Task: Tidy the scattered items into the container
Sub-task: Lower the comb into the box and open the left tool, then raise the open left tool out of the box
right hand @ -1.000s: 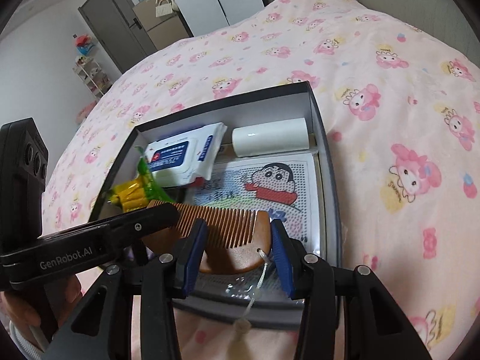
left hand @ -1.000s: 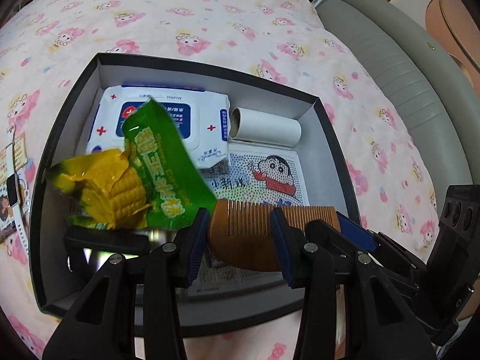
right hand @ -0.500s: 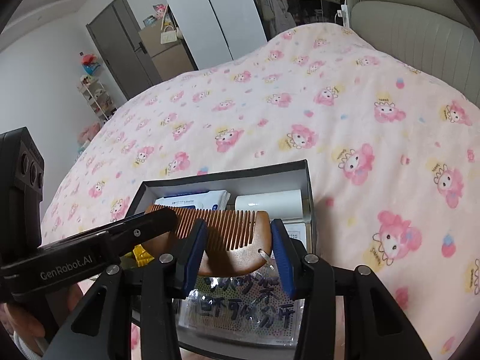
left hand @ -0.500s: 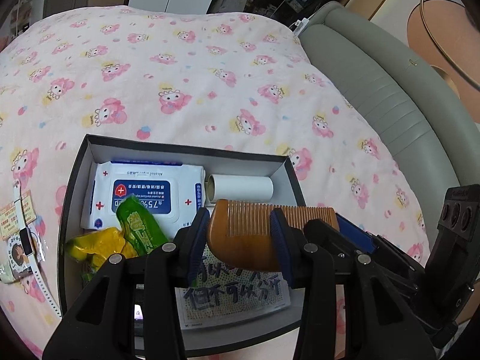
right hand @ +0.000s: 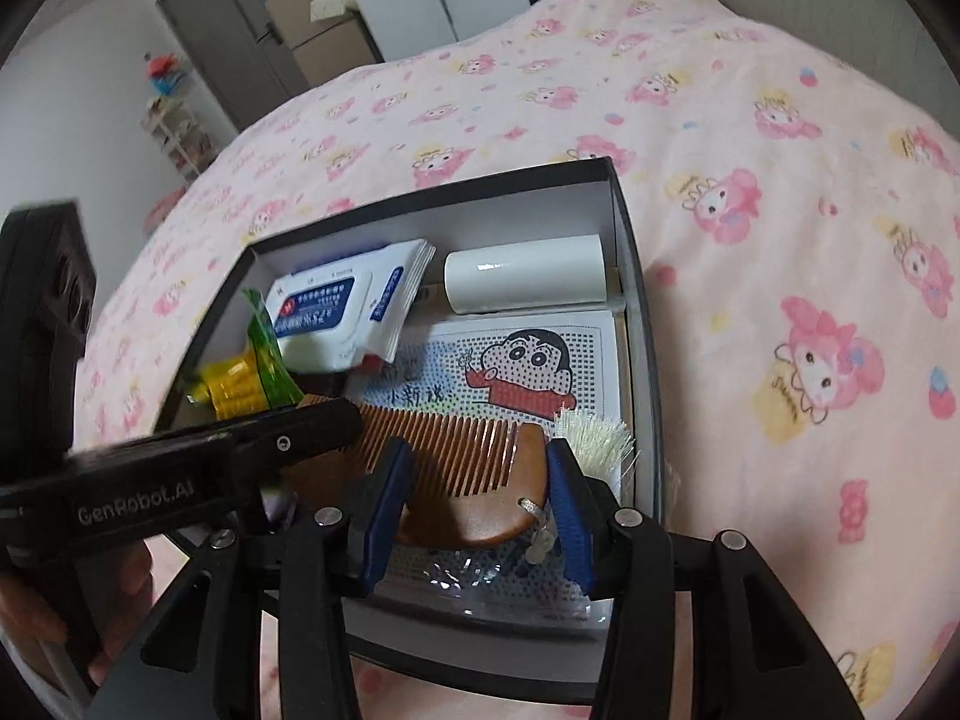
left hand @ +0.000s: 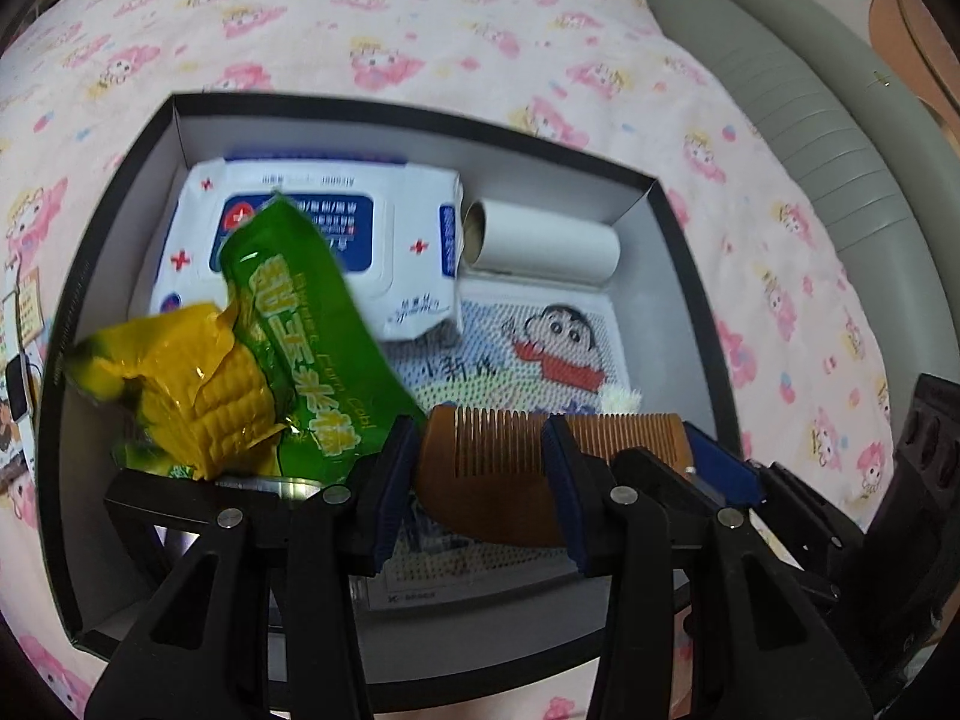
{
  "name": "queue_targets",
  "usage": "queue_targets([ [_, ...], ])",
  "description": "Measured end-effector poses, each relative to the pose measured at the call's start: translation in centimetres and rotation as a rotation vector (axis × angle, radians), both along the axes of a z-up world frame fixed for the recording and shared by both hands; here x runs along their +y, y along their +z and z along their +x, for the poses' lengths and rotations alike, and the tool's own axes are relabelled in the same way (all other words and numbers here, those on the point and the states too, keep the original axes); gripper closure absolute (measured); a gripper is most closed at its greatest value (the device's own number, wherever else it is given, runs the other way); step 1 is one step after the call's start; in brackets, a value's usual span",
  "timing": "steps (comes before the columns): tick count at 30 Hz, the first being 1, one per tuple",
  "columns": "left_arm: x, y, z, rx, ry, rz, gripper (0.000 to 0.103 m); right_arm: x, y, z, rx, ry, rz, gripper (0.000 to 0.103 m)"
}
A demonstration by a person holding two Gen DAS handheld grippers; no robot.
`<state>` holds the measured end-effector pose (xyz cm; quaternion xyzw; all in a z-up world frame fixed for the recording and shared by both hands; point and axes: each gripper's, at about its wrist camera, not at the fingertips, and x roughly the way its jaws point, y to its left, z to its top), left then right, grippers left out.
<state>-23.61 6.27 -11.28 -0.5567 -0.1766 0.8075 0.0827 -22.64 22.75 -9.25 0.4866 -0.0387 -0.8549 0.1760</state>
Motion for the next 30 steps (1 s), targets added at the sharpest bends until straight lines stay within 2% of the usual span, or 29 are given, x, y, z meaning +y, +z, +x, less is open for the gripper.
queue_targets([
  [4, 0.5, -0.6, 0.2, -0.022, 0.009, -0.013, 0.059, -0.9, -0.3, 0.0, 0.015, 0.006, 0.085, 0.060],
  [7, 0.3, -0.4, 0.4, -0.009, 0.009, -0.012, 0.059, -1.0, -0.3, 0.2, 0.032, -0.008, 0.083, 0.060],
  [9, 0.2, 0.0, 0.6, 0.014, 0.001, -0.034, 0.062, -0.9, -0.3, 0.4, 0.059, -0.015, 0.080, 0.060],
  [12, 0.3, 0.1, 0.8, 0.026, -0.013, -0.048, 0.063, -2.0, -0.2, 1.1, 0.131, -0.006, 0.157, 0.060],
  [19, 1.4, -1.6, 0.2, -0.050, -0.050, -0.080, 0.063, -4.1, -1.7, 0.8, 0.107, 0.032, 0.316, 0.059],
  [23, 1.5, -2.6, -0.3, -0.114, -0.054, -0.027, 0.065, -4.4, -1.9, 0.5, 0.069, 0.043, 0.360, 0.057],
  [30, 1.6, -3.2, -0.5, -0.170, -0.097, 0.035, 0.064, -3.6, -1.7, 1.5, 0.063, 0.048, 0.324, 0.057],
])
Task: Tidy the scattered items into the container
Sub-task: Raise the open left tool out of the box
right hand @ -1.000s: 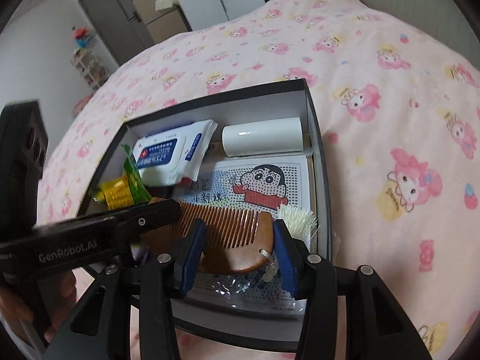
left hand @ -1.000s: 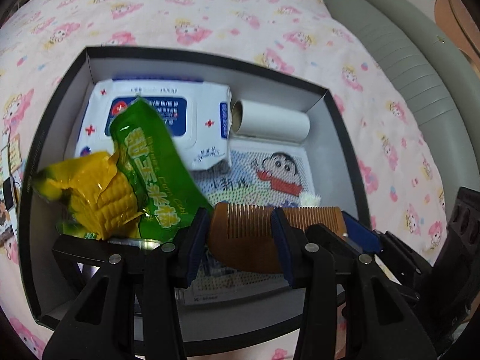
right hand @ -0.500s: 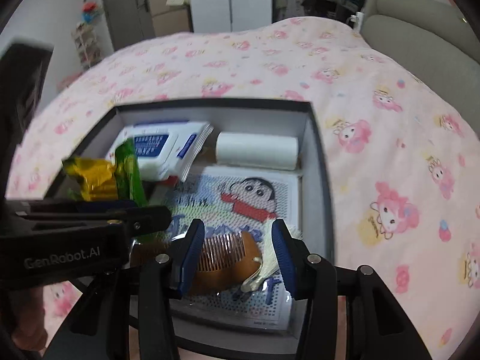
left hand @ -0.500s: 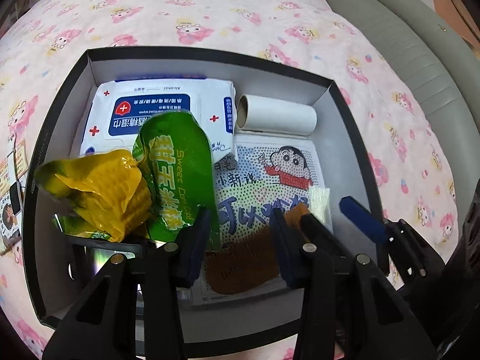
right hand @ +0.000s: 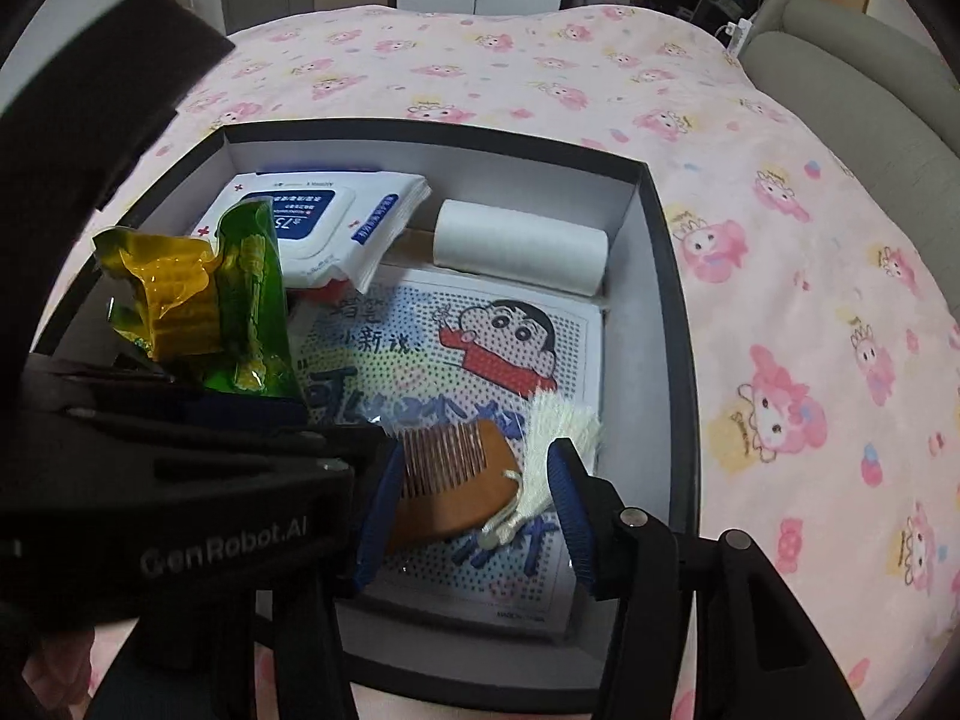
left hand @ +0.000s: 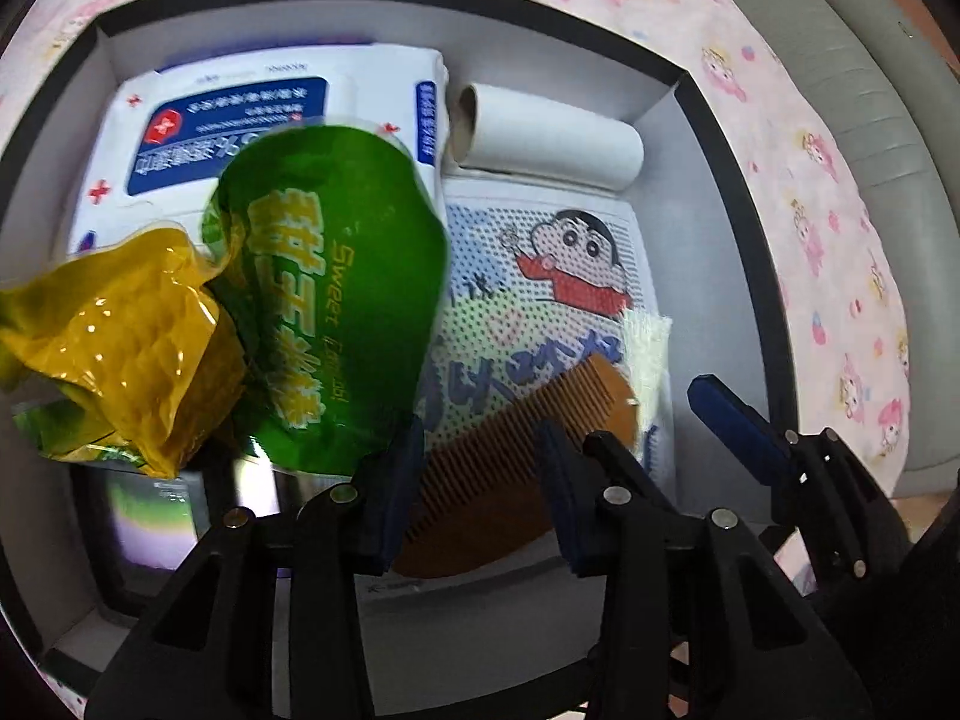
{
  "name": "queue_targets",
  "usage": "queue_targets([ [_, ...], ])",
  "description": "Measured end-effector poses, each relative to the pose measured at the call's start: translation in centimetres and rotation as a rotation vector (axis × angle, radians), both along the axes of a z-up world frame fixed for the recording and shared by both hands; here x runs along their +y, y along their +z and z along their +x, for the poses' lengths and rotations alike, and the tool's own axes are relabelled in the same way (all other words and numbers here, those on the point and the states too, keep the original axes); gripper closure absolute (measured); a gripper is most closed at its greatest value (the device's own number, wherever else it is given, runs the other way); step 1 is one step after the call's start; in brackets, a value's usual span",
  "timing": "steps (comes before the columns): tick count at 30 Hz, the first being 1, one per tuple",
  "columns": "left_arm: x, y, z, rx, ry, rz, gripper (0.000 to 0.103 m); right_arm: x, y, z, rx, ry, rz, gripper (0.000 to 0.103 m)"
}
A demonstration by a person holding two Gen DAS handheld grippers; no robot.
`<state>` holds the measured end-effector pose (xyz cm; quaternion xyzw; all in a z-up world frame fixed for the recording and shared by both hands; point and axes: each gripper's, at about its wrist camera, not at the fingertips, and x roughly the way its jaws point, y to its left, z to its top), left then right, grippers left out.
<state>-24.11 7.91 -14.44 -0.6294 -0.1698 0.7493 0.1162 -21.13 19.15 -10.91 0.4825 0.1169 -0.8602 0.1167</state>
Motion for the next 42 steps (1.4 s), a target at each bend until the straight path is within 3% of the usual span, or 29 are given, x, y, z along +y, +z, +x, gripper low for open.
queue_targets([
  [6, -1.4, 3.7, 2.2, 0.133, -0.004, -0.002, 0.062, 0.2, 1.2, 0.6, 0.026, -0.021, -0.092, 0.058],
  [11, -2.1, 6.9, 4.1, 0.237, -0.015, -0.048, 0.061, -0.2, 3.6, 1.8, 0.070, -0.026, -0.141, 0.058],
  [20, -3.4, 12.3, 7.1, 0.386, -0.010, -0.103, 0.054, -1.1, 7.8, 4.1, 0.130, -0.019, -0.175, 0.058],
  [31, -5.9, 17.4, 14.0, 0.505, -0.002, -0.192, 0.049, -2.7, 11.5, 9.5, 0.191, -0.034, -0.254, 0.057],
  [42, -10.8, 18.6, 20.8, 0.524, 0.071, -0.227, 0.048, -7.7, 12.7, 15.4, 0.193, 0.032, -0.300, 0.057],
])
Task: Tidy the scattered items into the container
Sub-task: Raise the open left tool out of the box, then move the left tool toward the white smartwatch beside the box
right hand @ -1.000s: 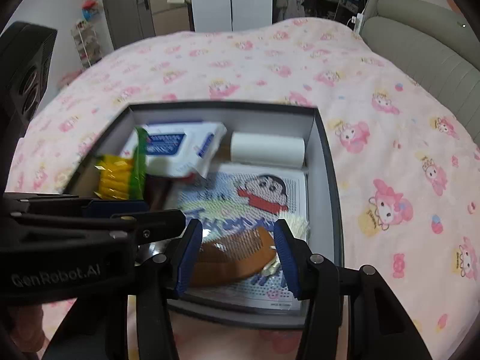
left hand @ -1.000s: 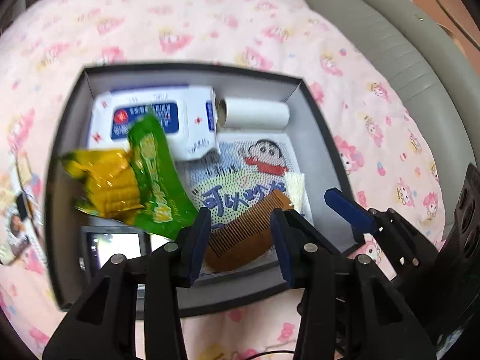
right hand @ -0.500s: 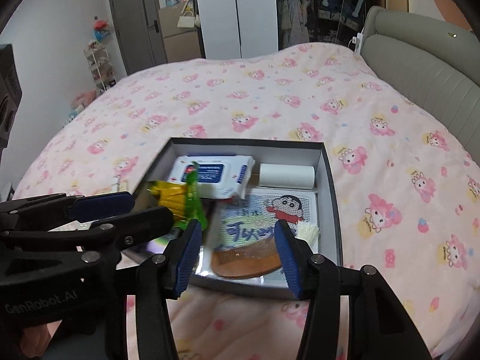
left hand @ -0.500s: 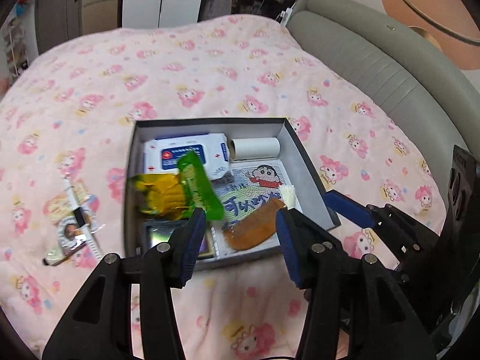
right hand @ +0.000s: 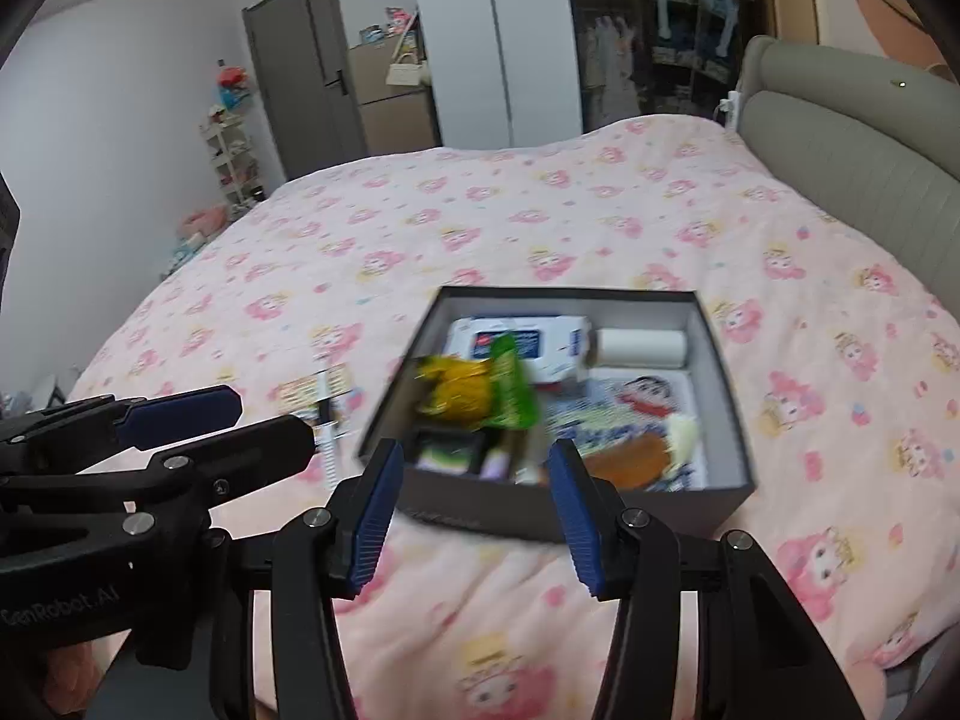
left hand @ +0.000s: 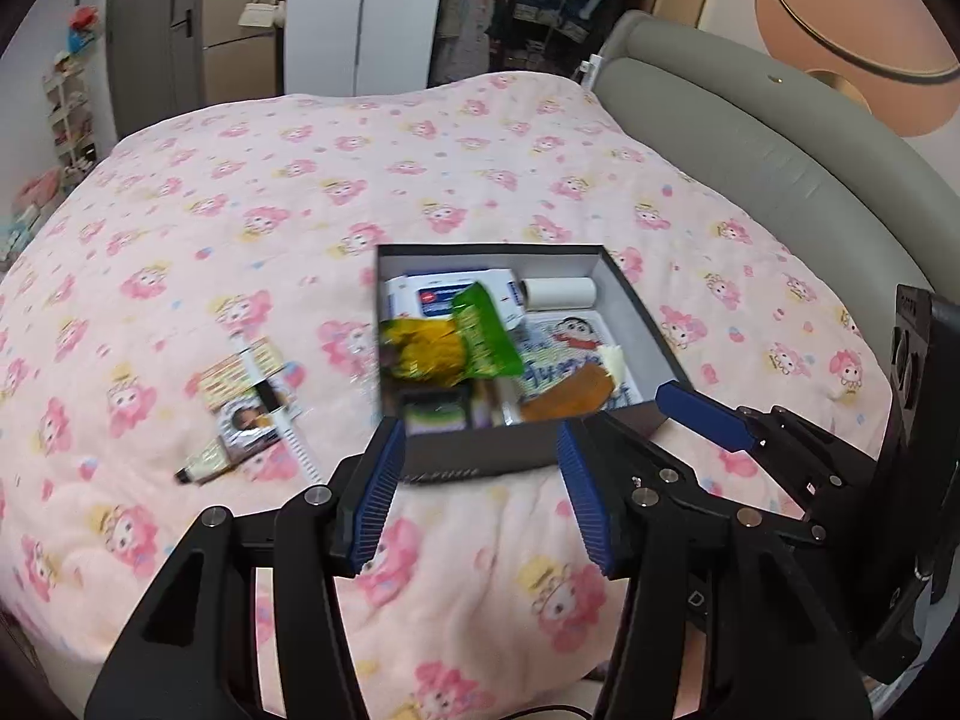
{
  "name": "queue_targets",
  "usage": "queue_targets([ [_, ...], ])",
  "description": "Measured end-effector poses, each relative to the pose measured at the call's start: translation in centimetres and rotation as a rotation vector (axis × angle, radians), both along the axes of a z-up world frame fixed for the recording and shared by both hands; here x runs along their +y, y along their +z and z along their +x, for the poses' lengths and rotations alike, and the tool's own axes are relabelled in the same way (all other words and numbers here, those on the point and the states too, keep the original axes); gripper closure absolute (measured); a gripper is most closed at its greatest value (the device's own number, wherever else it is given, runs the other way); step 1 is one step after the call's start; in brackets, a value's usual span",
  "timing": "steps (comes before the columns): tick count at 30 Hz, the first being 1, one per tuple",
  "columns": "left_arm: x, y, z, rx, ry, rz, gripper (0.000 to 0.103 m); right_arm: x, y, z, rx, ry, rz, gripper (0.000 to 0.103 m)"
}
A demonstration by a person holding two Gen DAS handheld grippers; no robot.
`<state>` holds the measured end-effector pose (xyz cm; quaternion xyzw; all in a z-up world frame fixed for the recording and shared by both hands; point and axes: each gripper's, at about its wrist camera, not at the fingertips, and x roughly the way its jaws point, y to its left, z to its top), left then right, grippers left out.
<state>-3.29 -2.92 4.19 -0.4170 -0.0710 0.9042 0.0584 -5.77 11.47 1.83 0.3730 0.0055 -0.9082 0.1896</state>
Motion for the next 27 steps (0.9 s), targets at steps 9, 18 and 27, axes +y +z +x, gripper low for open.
queue_targets([
  [9, -4.2, -1.1, 4.1, 0.000, 0.081, 0.028, 0.046, -4.3, -0.6, 3.2, -0.008, 0.083, 0.021, 0.057],
  [18, -9.1, -1.9, 6.9, -0.002, 0.197, 0.005, 0.046, -9.6, -1.6, 4.6, -0.014, 0.175, 0.012, 0.057],
  [27, -14.4, -4.9, 7.7, -0.017, 0.313, 0.065, 0.046, -15.1, -3.6, 4.2, -0.034, 0.273, 0.039, 0.057],
])
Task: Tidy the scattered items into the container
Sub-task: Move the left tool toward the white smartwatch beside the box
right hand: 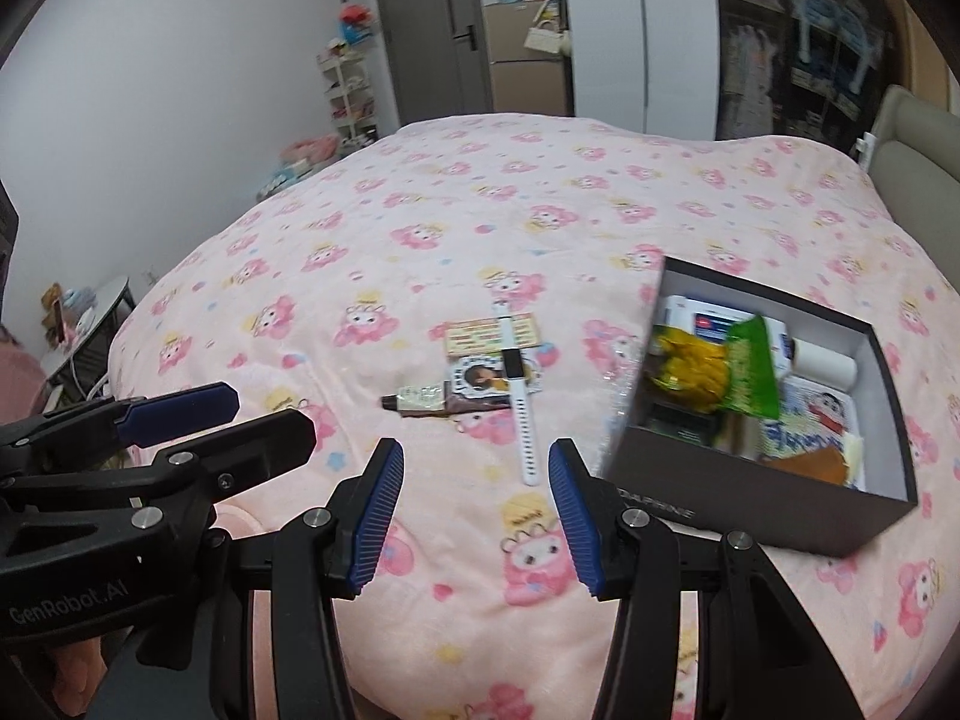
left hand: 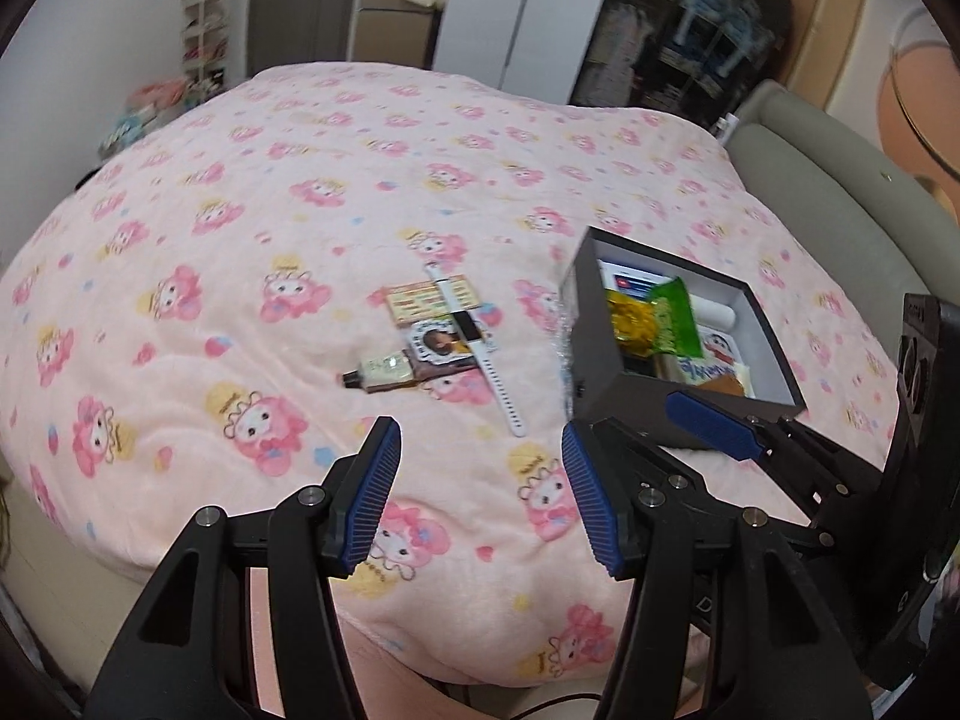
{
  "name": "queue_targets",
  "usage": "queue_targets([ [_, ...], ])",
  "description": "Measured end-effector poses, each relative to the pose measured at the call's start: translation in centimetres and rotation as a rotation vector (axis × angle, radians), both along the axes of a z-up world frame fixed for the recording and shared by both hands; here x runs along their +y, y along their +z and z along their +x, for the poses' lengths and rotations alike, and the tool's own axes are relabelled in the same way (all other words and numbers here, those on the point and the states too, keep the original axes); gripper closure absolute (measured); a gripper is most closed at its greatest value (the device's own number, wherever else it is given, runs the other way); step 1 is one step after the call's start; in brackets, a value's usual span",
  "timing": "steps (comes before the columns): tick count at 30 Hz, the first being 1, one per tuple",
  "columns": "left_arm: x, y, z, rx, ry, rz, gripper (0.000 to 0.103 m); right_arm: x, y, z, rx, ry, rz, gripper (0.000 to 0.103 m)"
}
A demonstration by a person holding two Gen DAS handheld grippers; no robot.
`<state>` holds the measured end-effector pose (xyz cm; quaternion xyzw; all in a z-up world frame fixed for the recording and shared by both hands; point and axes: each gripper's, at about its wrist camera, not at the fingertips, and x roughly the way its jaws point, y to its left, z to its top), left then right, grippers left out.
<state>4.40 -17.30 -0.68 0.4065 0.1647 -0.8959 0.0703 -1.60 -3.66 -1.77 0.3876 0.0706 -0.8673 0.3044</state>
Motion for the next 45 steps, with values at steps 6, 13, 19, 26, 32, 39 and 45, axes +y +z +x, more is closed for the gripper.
queue_targets([
  [6, -2.5, -2.8, -1.1, -0.027, 0.050, 0.046, 0.047, -1.4, -2.4, -1.9, -0.045, -0.007, 0.026, 0.057],
  [13, -4.9, -6.2, -3.6, -0.078, 0.083, 0.102, 0.047, -2.6, -4.5, -5.2, -0.084, -0.024, 0.055, 0.057],
  [19, -6.4, -8.8, -5.9, -0.091, 0.105, 0.124, 0.047, -4.1, -7.1, -7.2, -0.121, -0.017, 0.095, 0.057],
  [26, -7.8, -13.4, -9.4, -0.149, 0.121, 0.198, 0.052, -5.5, -11.3, -9.8, -0.183, -0.006, 0.145, 0.057],
  [32, -7.6, -16.3, -10.5, -0.170, 0.092, 0.261, 0.052, -5.6, -14.2, -11.4, -0.222, -0.029, 0.141, 0.057],
  [39, -6.9, -18.5, -10.7, -0.172, 0.029, 0.344, 0.052, -5.9, -17.3, -13.0, -0.280, -0.018, 0.158, 0.062],
  [45, -5.9, -18.4, -10.7, -0.171, 0.012, 0.335, 0.059, -4.7, -16.8, -12.5, -0.289, -0.011, 0.104, 0.090],
])
